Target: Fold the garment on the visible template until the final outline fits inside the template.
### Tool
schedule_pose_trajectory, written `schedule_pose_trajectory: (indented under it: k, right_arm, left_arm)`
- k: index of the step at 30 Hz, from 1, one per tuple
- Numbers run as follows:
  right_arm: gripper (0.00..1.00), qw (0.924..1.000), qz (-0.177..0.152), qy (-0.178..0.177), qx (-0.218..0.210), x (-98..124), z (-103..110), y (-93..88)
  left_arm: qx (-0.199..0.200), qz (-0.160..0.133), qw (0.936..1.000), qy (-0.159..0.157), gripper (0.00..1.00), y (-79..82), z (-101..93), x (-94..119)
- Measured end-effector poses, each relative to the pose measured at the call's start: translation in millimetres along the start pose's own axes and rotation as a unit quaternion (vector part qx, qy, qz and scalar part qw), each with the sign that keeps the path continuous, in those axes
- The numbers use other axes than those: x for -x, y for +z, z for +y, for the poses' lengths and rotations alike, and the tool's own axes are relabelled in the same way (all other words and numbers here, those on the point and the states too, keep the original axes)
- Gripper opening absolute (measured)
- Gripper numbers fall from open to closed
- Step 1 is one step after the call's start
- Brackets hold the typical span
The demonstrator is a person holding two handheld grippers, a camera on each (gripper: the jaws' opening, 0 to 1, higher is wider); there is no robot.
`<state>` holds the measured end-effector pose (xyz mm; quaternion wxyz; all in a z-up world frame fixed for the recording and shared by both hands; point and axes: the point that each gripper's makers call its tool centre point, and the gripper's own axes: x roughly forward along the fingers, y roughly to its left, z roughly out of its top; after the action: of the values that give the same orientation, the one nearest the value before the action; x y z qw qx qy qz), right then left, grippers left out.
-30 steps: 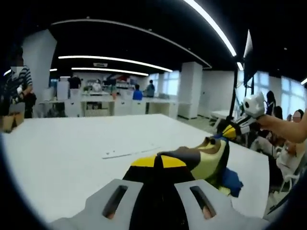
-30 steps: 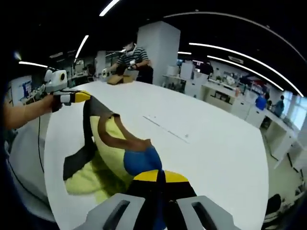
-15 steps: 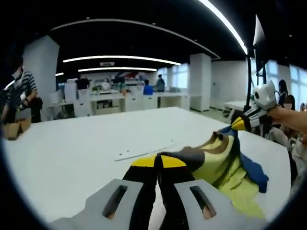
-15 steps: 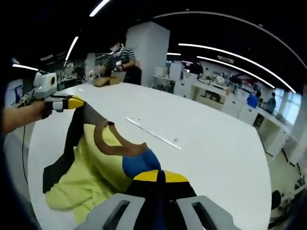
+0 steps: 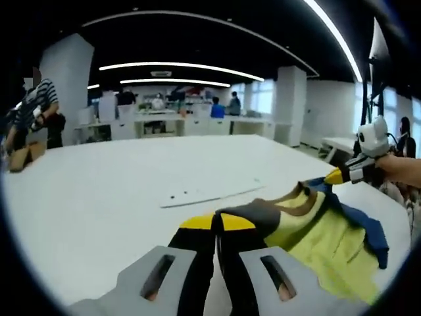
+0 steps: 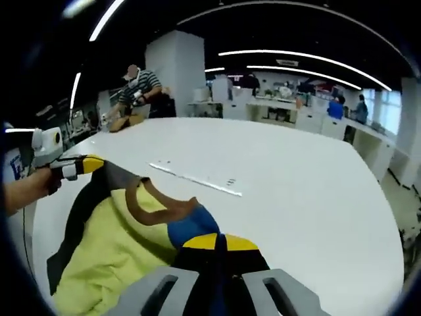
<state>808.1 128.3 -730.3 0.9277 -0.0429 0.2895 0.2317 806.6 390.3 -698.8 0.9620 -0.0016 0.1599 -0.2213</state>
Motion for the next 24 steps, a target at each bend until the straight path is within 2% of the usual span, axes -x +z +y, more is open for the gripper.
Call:
schedule_pose_trajectory:
  k: [2, 4, 5, 9, 14, 20, 24]
  right_arm:
    - [0.0, 0.9999, 0.002, -0.005, -0.009, -6, -4, -3.7]
    - [0.0, 0.9998, 0.005, -0.008, -0.017, -11, -6, -6.9]
    - [0.0, 0.9999, 0.005, -0.009, -0.013, -13, -6, -8.0]
    - [0.0, 0.9998, 0.011, -0.017, -0.006, -24, -9, -15.3]
    - [0.0, 0.9997, 0.015, -0.015, 0.01, -36, -10, -22.2]
    - [0.0, 0.9997, 0.018, -0.016, 0.006, -42, -14, -25.1]
    - [0.02, 0.9998, 0.017, -0.012, -0.008, -42, -17, -22.9]
  left_arm:
    - [0.004, 0.009, 0.9999, 0.006, 0.0, -7.6, 3.7, -5]
    - [-0.01, 0.021, 0.9996, 0.014, 0.0, -14.1, 8.5, -9]
    - [-0.022, 0.027, 0.9993, 0.012, 0.0, -17.9, 9.3, -12]
    - [-0.023, 0.035, 0.9991, 0.009, 0.0, -26.8, 12.9, -18]
    - [-0.05, 0.057, 0.9971, 0.009, 0.0, -45.3, 17.4, -24]
    - [-0.059, 0.064, 0.9961, 0.011, 0.0, -50.9, 20.4, -28]
    - [-0.043, 0.061, 0.9971, 0.013, 0.0, -50.5, 22.1, -28]
